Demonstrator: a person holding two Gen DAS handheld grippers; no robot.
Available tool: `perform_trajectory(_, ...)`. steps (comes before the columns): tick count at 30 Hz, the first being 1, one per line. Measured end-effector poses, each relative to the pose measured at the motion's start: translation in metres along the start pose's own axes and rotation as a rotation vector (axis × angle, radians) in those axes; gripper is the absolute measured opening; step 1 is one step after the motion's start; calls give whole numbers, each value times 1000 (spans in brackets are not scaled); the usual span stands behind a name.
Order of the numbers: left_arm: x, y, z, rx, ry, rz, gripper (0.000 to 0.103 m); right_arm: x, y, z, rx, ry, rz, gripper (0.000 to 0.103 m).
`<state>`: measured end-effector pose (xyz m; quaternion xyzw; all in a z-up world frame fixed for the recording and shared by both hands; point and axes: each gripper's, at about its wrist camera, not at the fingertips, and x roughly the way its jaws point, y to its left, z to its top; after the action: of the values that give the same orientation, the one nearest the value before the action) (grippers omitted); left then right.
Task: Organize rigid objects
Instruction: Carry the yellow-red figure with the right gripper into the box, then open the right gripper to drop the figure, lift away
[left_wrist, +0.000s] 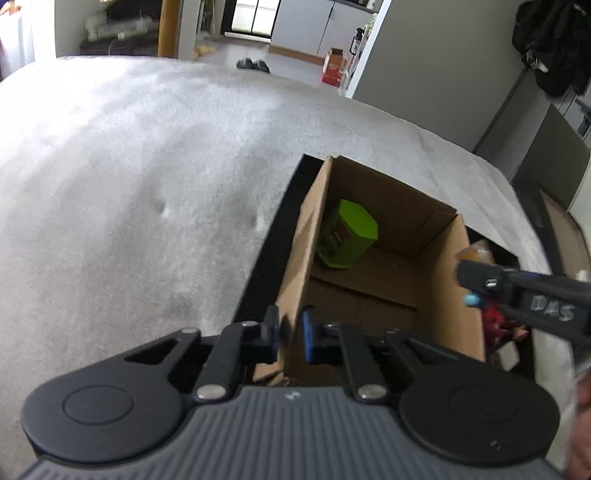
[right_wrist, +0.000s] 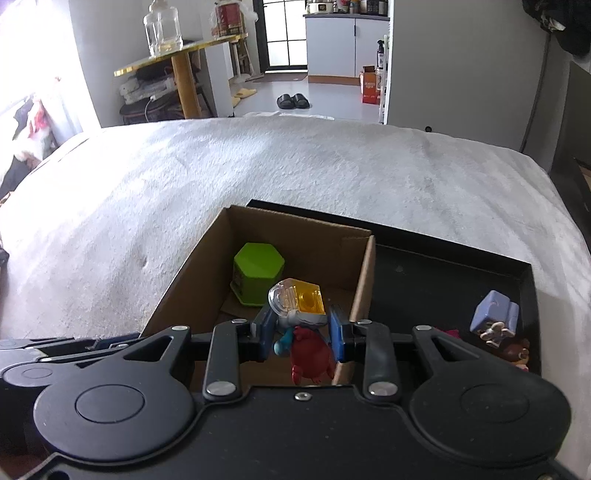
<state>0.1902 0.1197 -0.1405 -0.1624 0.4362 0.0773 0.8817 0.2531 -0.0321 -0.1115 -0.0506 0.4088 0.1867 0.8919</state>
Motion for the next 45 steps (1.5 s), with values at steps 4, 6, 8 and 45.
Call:
perform_trajectory(4, 0, -3, -3, 26, -6, 1, 11, 10, 7, 3, -14, 9, -16, 30)
perform_trajectory(6, 2, 0, -3, 10, 2, -19, 11, 14, 10, 5, -22, 12, -20, 30)
perform_trajectory(8, 2, 1, -4, 7, 2, -28, 11, 19, 13, 7, -36, 15, -25, 30)
perform_trajectory(45, -16, -10, 4, 6, -33, 101, 35, -16, -43, -10, -35, -33, -64, 72)
